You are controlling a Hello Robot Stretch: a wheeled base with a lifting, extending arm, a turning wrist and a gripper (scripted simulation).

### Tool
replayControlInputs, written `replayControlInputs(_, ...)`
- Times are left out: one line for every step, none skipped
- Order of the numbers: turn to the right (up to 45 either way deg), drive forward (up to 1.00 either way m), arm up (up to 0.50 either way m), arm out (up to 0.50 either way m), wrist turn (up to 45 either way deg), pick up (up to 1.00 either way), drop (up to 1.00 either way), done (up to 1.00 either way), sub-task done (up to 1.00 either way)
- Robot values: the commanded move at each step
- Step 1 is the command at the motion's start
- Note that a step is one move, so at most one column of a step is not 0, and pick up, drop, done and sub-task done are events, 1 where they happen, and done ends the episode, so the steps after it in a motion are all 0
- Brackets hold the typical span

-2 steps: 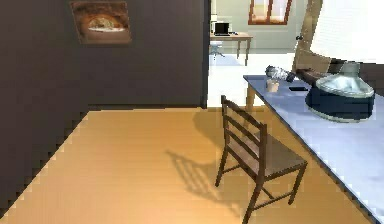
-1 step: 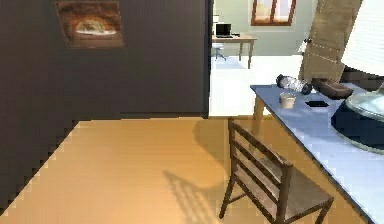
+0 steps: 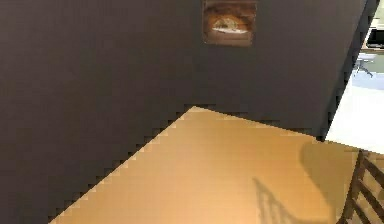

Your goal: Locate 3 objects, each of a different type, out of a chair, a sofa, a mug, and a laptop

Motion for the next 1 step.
replayControlInputs(0.0,0.55,0.0,0.0,0.0,0.0,0.0,0.0,0.0)
